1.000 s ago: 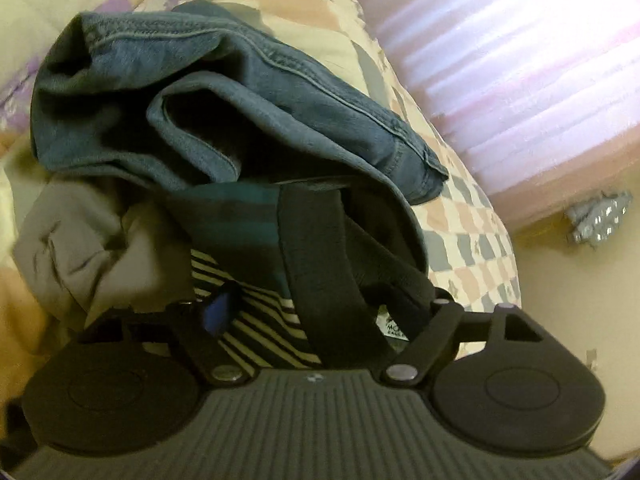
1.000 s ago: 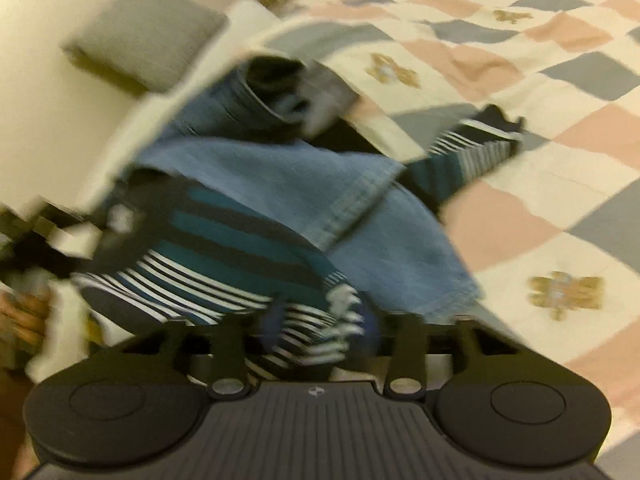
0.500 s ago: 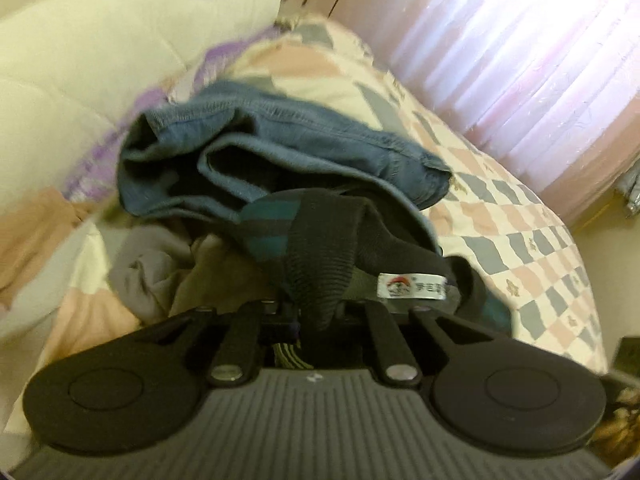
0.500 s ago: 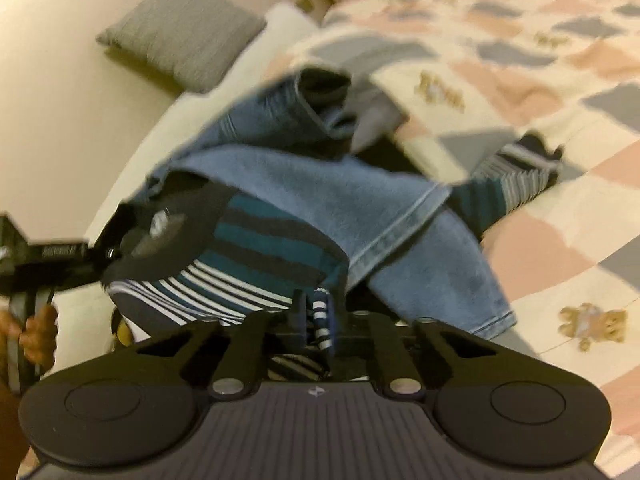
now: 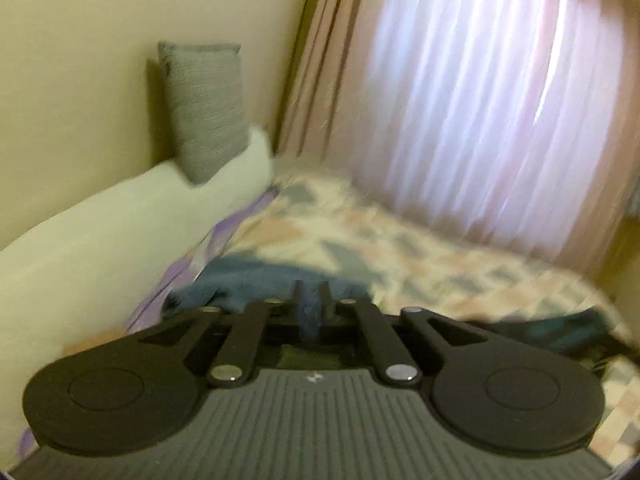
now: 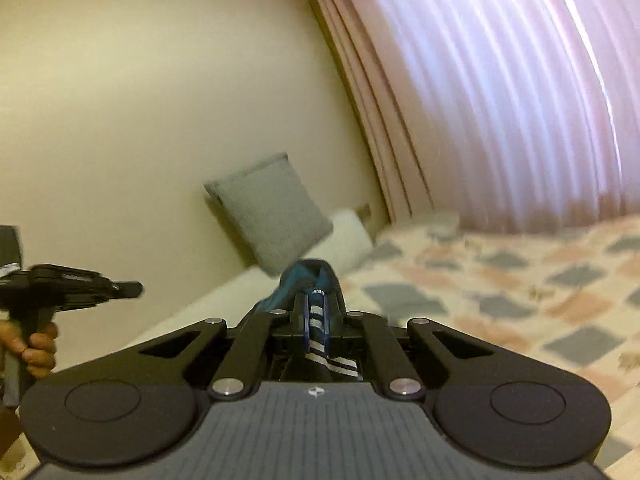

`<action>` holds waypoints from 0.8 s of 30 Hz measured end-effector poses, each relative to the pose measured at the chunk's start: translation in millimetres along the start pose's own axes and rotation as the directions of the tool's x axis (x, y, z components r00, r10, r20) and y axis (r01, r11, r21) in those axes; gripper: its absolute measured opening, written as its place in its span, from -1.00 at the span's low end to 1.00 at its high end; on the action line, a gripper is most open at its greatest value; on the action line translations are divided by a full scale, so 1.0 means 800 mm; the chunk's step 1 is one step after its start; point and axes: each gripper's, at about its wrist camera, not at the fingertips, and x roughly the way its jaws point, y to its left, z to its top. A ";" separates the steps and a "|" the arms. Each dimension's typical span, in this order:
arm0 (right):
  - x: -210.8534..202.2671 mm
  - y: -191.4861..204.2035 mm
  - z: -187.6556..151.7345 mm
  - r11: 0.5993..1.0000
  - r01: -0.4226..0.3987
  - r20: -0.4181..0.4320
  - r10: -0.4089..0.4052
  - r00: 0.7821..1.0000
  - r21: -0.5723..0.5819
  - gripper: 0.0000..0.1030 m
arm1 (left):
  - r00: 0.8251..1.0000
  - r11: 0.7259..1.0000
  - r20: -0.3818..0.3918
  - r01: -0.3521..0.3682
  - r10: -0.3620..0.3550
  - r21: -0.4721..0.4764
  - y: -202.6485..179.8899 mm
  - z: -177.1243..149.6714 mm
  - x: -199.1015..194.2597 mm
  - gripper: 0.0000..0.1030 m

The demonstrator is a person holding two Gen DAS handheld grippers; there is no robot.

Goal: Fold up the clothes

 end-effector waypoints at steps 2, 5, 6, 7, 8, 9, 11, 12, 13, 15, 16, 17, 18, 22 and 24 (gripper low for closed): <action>-0.040 -0.003 0.006 0.999 0.039 0.051 -0.038 0.998 -0.023 -1.00 | 0.998 0.998 -0.066 0.009 -0.006 0.056 -0.020 -0.016 0.009 -0.85; -0.082 -0.033 0.011 0.993 0.118 0.028 -0.119 0.993 0.020 -1.00 | 0.986 0.990 -0.165 0.032 -0.009 0.137 -0.044 -0.043 0.033 -0.57; -0.085 -0.049 0.009 0.987 0.157 -0.027 -0.156 0.987 0.042 -1.00 | 0.981 0.987 -0.195 0.027 0.005 0.161 -0.046 -0.054 0.047 -0.54; -0.083 -0.069 0.003 0.980 0.180 -0.105 -0.171 0.980 0.084 -1.00 | 0.974 0.983 -0.225 0.024 0.018 0.182 -0.048 -0.065 0.060 -0.54; -0.082 -0.089 -0.003 0.971 0.206 -0.182 -0.182 0.966 0.124 -0.99 | 0.967 0.983 -0.252 0.024 0.023 0.181 -0.044 -0.077 0.073 -0.54; -0.081 -0.107 -0.012 0.958 0.227 -0.247 -0.180 0.952 0.176 -0.82 | 0.962 0.986 -0.271 0.022 0.024 0.166 -0.038 -0.086 0.081 -0.54; -0.076 -0.135 -0.039 0.925 0.263 -0.346 -0.161 0.925 0.274 -0.64 | 0.953 0.993 -0.303 0.014 0.023 0.117 -0.023 -0.099 0.099 -0.43; -0.071 -0.138 -0.050 0.917 0.278 -0.372 -0.161 0.914 0.287 -0.58 | 0.950 0.996 -0.312 0.011 0.017 0.087 -0.013 -0.099 0.106 -0.39; -0.063 -0.136 -0.060 0.916 0.279 -0.396 -0.151 0.906 0.289 -0.48 | 0.949 0.998 -0.315 0.013 0.008 0.065 -0.004 -0.097 0.113 -0.30; -0.045 -0.133 -0.080 0.914 0.279 -0.442 -0.130 0.887 0.293 -0.21 | 0.947 0.999 -0.320 0.021 -0.010 0.032 0.006 -0.085 0.134 -0.15; -0.034 -0.131 -0.088 0.916 0.271 -0.462 -0.111 0.880 0.295 -0.01 | 0.946 0.999 -0.322 0.032 -0.028 0.005 0.010 -0.077 0.146 -0.01; -0.026 -0.125 -0.098 0.921 0.250 -0.474 -0.085 0.877 0.299 0.01 | 0.943 0.998 -0.330 0.045 -0.055 -0.038 0.016 -0.070 0.160 0.15; -0.015 -0.116 -0.107 0.926 0.229 -0.481 -0.060 0.875 0.301 0.06 | 0.939 0.995 -0.336 0.050 -0.075 -0.082 0.022 -0.063 0.173 0.22; 0.066 -0.083 -0.125 0.955 0.098 -0.497 0.057 0.866 0.279 0.19 | 0.928 0.976 -0.349 0.053 -0.127 -0.213 0.044 -0.038 0.219 0.32; 0.104 -0.062 -0.131 0.965 0.015 -0.489 0.120 0.864 0.263 0.47 | 0.921 0.971 -0.371 0.028 -0.117 -0.236 0.054 -0.030 0.244 0.34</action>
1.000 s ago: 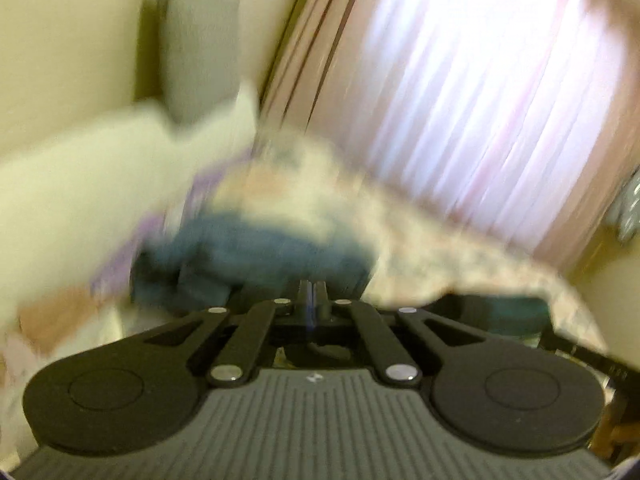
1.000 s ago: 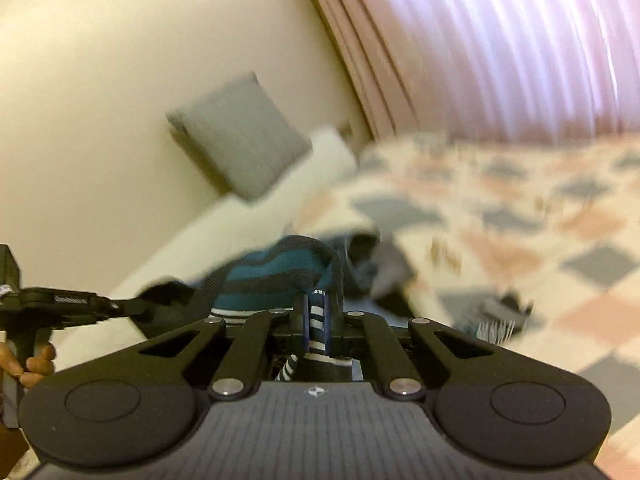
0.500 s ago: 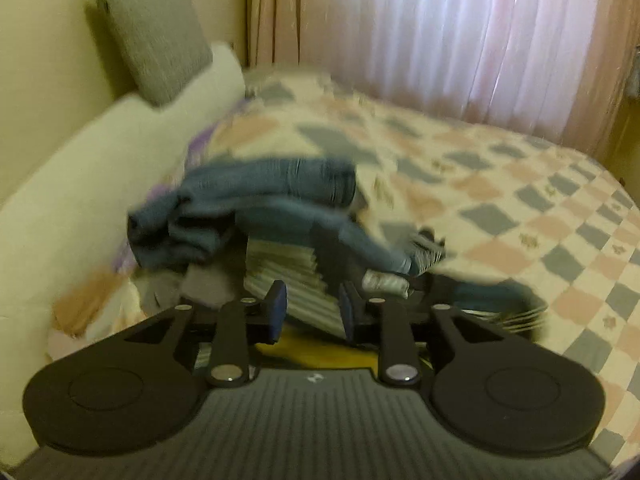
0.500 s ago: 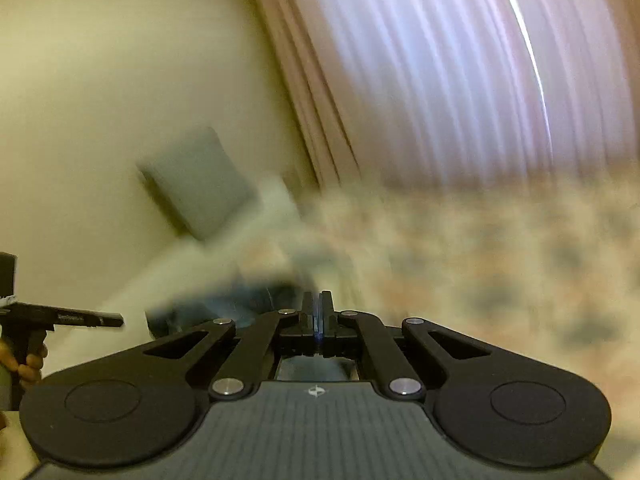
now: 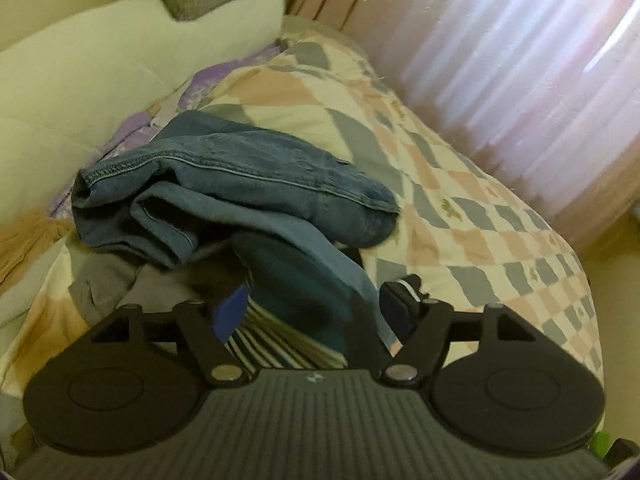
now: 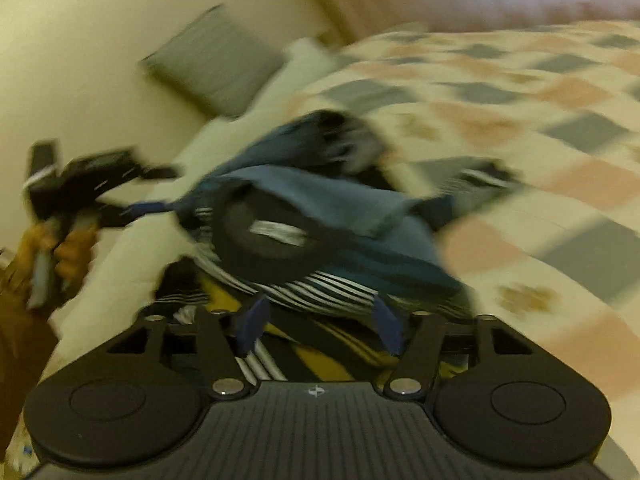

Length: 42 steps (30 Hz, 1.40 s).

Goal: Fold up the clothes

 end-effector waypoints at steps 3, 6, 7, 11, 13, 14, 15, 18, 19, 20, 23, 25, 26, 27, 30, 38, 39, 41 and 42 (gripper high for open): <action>0.057 0.030 0.035 0.994 -0.071 -0.001 0.072 0.997 -0.088 0.62 | 0.999 0.996 -0.051 -0.015 0.011 -0.089 0.024 0.029 0.036 0.37; 0.112 0.054 0.072 0.982 -0.133 -0.005 0.133 0.991 -0.131 0.78 | 0.991 0.987 -0.132 -0.029 0.008 -0.159 0.053 0.044 0.076 0.32; 0.135 0.056 0.083 0.981 -0.141 -0.013 0.140 0.990 -0.135 0.78 | 0.988 0.983 -0.157 -0.031 0.002 -0.179 0.063 0.044 0.087 0.17; 0.205 0.070 0.114 0.976 -0.184 -0.052 0.179 0.982 -0.116 0.78 | 0.976 0.954 -0.158 0.099 -0.149 -0.284 0.095 0.032 0.098 -0.54; 0.228 0.073 0.117 0.976 -0.193 -0.078 0.185 0.980 -0.105 0.76 | 0.974 0.954 -0.137 0.137 -0.179 -0.268 0.097 0.026 0.092 -0.56; 0.239 0.074 0.118 0.975 -0.196 -0.091 0.187 0.978 -0.101 0.74 | 0.977 0.962 -0.128 0.139 -0.172 -0.234 0.094 0.023 0.088 -0.58; 0.246 0.077 0.118 0.974 -0.198 -0.099 0.188 0.977 -0.109 0.72 | 0.979 0.968 -0.120 0.137 -0.165 -0.210 0.091 0.020 0.083 -0.59; 0.255 0.094 0.115 0.960 -0.192 -0.114 0.172 0.979 -0.204 0.07 | 0.980 0.967 -0.093 0.157 -0.178 -0.202 0.101 0.007 0.067 -0.62; 0.251 0.099 0.113 0.948 -0.203 -0.120 0.178 0.977 -0.246 -0.18 | 0.977 0.962 -0.083 0.177 -0.198 -0.207 0.106 0.000 0.060 -0.62; 0.248 0.098 0.109 0.934 -0.234 -0.130 0.205 0.970 -0.270 -0.25 | 0.974 0.958 -0.074 0.196 -0.215 -0.209 0.109 -0.007 0.052 -0.64; 0.234 0.105 0.097 0.895 -0.325 -0.173 0.284 0.943 -0.307 -0.66 | 0.968 0.948 -0.046 0.230 -0.245 -0.218 0.112 -0.024 0.025 -0.80; 0.228 0.118 0.081 0.863 -0.383 -0.223 0.323 0.920 -0.331 -0.70 | 0.970 0.951 -0.049 0.223 -0.238 -0.214 0.116 -0.036 0.014 -0.80; 0.228 0.125 0.072 0.851 -0.401 -0.254 0.328 0.910 -0.339 -0.69 | 0.971 0.948 -0.061 0.212 -0.233 -0.235 0.122 -0.041 0.015 -0.79; 0.229 0.131 0.063 0.848 -0.394 -0.267 0.312 0.912 -0.356 -0.66 | 0.970 0.944 -0.074 0.204 -0.230 -0.261 0.127 -0.044 0.020 -0.78; 0.234 0.139 0.045 0.857 -0.320 -0.226 0.245 0.943 -0.404 -0.61 | 0.965 0.931 -0.094 0.205 -0.243 -0.302 0.131 -0.044 0.037 -0.77; 0.205 0.185 0.031 0.791 -0.155 -0.111 0.111 0.988 -0.592 0.41 | 0.980 0.958 -0.074 0.163 -0.184 -0.235 0.120 -0.051 0.017 -0.87; 0.202 0.188 0.027 0.769 -0.131 -0.091 0.095 0.991 -0.626 0.40 | 0.981 0.962 -0.073 0.158 -0.178 -0.223 0.115 -0.051 0.016 -0.87; 0.214 0.190 0.017 0.728 -0.078 -0.097 0.016 0.995 -0.682 0.08 | 0.986 0.972 -0.076 0.134 -0.151 -0.195 0.103 -0.055 0.013 -0.89; 0.218 0.190 0.012 0.713 -0.058 -0.089 -0.006 0.996 -0.699 -0.27 | 0.987 0.975 -0.072 0.128 -0.143 -0.181 0.098 -0.056 0.012 -0.89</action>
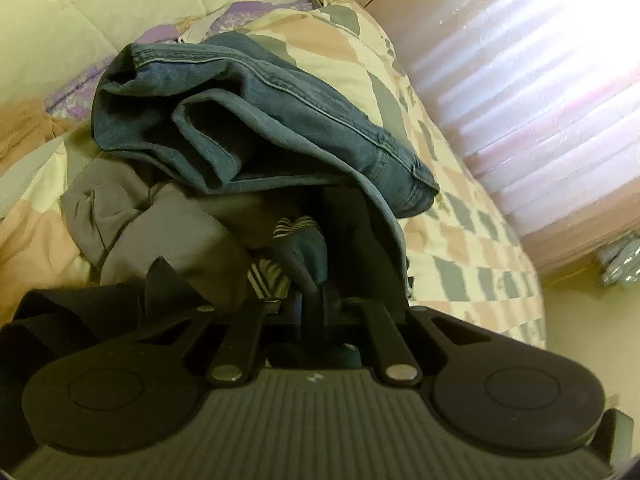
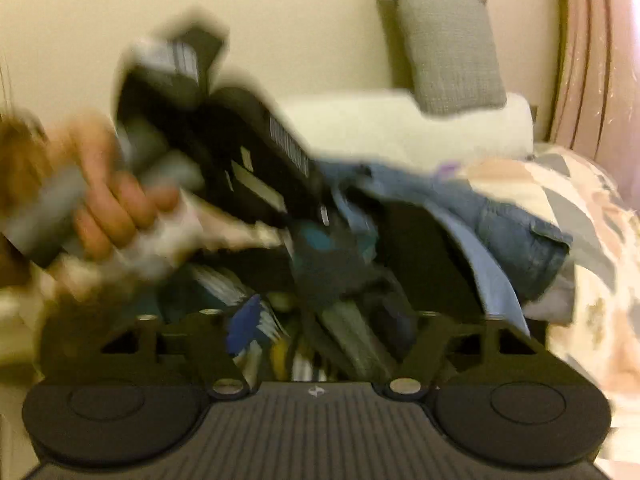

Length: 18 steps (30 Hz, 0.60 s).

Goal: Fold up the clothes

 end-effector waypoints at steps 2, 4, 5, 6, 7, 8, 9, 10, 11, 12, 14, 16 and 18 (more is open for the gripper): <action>-0.003 0.005 -0.007 0.999 0.032 0.039 -0.031 0.999 -0.022 -0.67 | 1.000 0.999 0.019 -0.001 0.001 0.032 -0.012 -0.007 -0.011 -0.90; -0.019 -0.001 -0.007 0.999 -0.002 0.081 -0.001 0.997 0.040 -0.87 | 0.999 0.998 0.042 -0.004 0.002 0.055 -0.023 -0.014 -0.025 -0.91; -0.032 -0.005 -0.007 0.997 -0.034 0.110 0.025 0.994 0.076 -0.87 | 0.998 0.998 0.059 0.008 -0.012 0.065 -0.029 -0.021 -0.038 -0.92; -0.049 -0.008 -0.008 0.990 -0.079 0.141 0.063 0.988 0.115 -0.87 | 0.997 0.997 0.071 0.017 -0.022 0.073 -0.036 -0.027 -0.048 -0.92; -0.066 -0.008 -0.009 0.981 -0.122 0.166 0.097 0.981 0.149 -0.87 | 0.996 0.996 0.083 0.026 -0.033 0.087 -0.045 -0.035 -0.059 -0.92; -0.083 -0.007 -0.012 0.973 -0.152 0.185 0.120 0.975 0.172 -0.87 | 0.994 0.994 0.098 0.039 -0.049 0.105 -0.057 -0.046 -0.073 -0.96; -0.099 -0.006 -0.015 0.965 -0.183 0.206 0.144 0.968 0.189 -0.87 | 0.992 0.992 0.113 0.044 -0.058 0.119 -0.069 -0.056 -0.085 -0.96; -0.114 -0.005 -0.017 0.954 -0.218 0.233 0.169 0.958 0.204 -0.87 | 0.989 0.990 0.128 0.051 -0.068 0.132 -0.080 -0.066 -0.098 -0.97; -0.128 -0.004 -0.018 0.944 -0.252 0.263 0.192 0.945 0.214 -0.90 | 0.985 0.988 0.148 0.067 -0.088 0.141 -0.091 -0.077 -0.113 -0.99; -0.144 -0.002 -0.020 0.929 -0.295 0.301 0.223 0.927 0.222 -0.98 | 0.980 0.986 0.163 0.086 -0.110 0.145 -0.100 -0.086 -0.127 -1.00; -0.184 0.005 -0.019 0.913 -0.341 0.374 0.243 0.895 0.224 -1.00 | 0.969 0.979 0.198 0.114 -0.147 0.168 -0.121 -0.107 -0.158 -1.00; -0.223 0.011 -0.016 0.897 -0.390 0.452 0.266 0.851 0.207 -1.00 | 0.965 0.979 0.234 0.075 -0.118 0.188 -0.141 -0.121 -0.186 -1.00; -0.250 0.021 -0.013 0.908 -0.379 0.476 0.258 0.841 0.177 -1.00 | 0.972 0.983 0.230 0.010 -0.052 0.182 -0.153 -0.126 -0.201 -0.99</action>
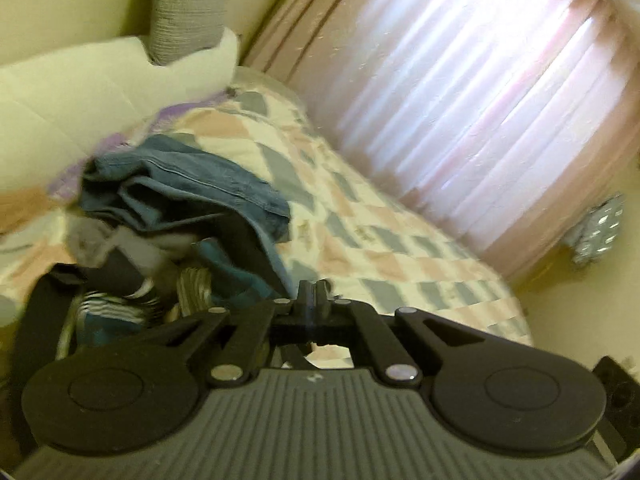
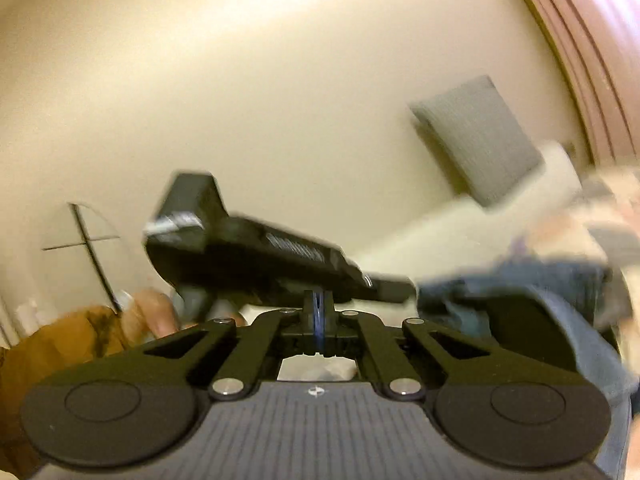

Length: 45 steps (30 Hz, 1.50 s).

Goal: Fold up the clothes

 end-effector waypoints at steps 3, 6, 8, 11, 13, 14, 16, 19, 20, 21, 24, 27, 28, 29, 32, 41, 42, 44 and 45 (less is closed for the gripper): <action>-0.001 0.001 -0.012 0.993 0.118 -0.142 -0.118 0.983 -0.006 -0.92 | 0.989 0.991 -0.081 -0.124 0.120 -0.056 0.002 0.003 0.006 -0.32; -0.023 -0.020 -0.045 0.963 0.270 -0.212 -0.266 0.940 -0.013 -0.29 | 0.985 0.981 -0.110 -0.148 0.135 -0.126 0.017 0.008 0.029 0.04; -0.038 -0.043 -0.058 0.943 0.330 -0.220 -0.313 0.924 0.045 0.10 | 0.986 0.972 -0.123 -0.136 0.114 -0.190 0.028 0.019 0.059 0.27; -0.039 -0.077 -0.066 0.917 0.376 -0.237 -0.338 0.911 0.136 0.28 | 0.979 0.957 -0.164 -0.161 0.123 -0.242 0.046 0.035 0.113 0.33; -0.031 -0.097 -0.066 0.910 0.381 -0.237 -0.338 0.911 0.166 0.44 | 0.969 0.947 -0.206 -0.186 0.134 -0.260 0.062 0.045 0.151 0.32; -0.029 -0.103 -0.066 0.911 0.374 -0.230 -0.331 0.915 0.175 0.47 | 0.963 0.947 -0.231 -0.197 0.138 -0.252 0.070 0.045 0.167 0.33; -0.013 -0.114 -0.063 0.914 0.362 -0.229 -0.319 0.920 0.181 0.74 | 0.949 0.948 -0.280 -0.217 0.148 -0.235 0.085 0.045 0.199 0.27; 0.030 -0.132 -0.063 0.924 0.360 -0.246 -0.321 0.914 0.133 0.78 | 0.927 0.955 -0.341 -0.229 0.154 -0.191 0.109 0.033 0.220 -0.75; 0.050 -0.139 -0.064 0.923 0.368 -0.255 -0.330 0.909 0.116 0.79 | 0.923 0.957 -0.353 -0.226 0.150 -0.183 0.117 0.028 0.221 -0.74; 0.069 -0.146 -0.065 0.923 0.372 -0.264 -0.336 0.904 0.101 0.79 | 0.926 0.962 -0.351 -0.212 0.141 -0.173 0.123 0.023 0.219 -0.74; 0.122 -0.152 -0.068 0.945 0.321 -0.302 -0.287 0.909 0.068 0.63 | 0.930 0.974 -0.349 -0.173 0.113 -0.146 0.138 0.019 0.207 -0.75; 0.161 -0.126 -0.080 0.981 0.191 -0.392 -0.171 0.904 0.013 0.32 | 0.924 0.980 -0.377 -0.125 0.059 -0.153 0.149 0.028 0.207 -0.73; 0.172 -0.115 -0.088 0.979 0.200 -0.420 -0.197 0.886 -0.037 0.33 | 0.920 0.982 -0.390 -0.111 0.043 -0.153 0.152 0.031 0.210 -0.69; 0.180 -0.107 -0.097 0.971 0.220 -0.430 -0.239 0.870 -0.096 0.44 | 0.911 0.983 -0.409 -0.111 0.041 -0.148 0.155 0.034 0.218 -0.48; 0.198 -0.087 -0.111 0.937 0.236 -0.430 -0.329 0.841 -0.256 0.67 | 0.892 0.984 -0.447 -0.129 0.059 -0.126 0.163 0.039 0.244 -0.23; 0.214 -0.110 -0.087 0.927 0.234 -0.449 -0.349 0.822 -0.292 0.34 | 0.883 0.995 -0.469 -0.074 0.032 -0.072 0.153 0.056 0.267 -0.60; 0.223 -0.113 -0.095 0.925 0.221 -0.484 -0.353 0.801 -0.308 0.28 | 0.882 0.996 -0.469 -0.073 0.043 -0.045 0.148 0.056 0.265 -0.65; 0.241 -0.114 -0.116 0.901 0.217 -0.519 -0.399 0.756 -0.377 -0.04 | 0.881 0.996 -0.468 -0.085 0.076 0.003 0.141 0.053 0.261 -0.73; 0.250 -0.118 -0.122 0.899 0.228 -0.534 -0.409 0.740 -0.373 -0.15 | 0.880 0.995 -0.466 -0.098 0.097 0.023 0.137 0.052 0.261 -0.75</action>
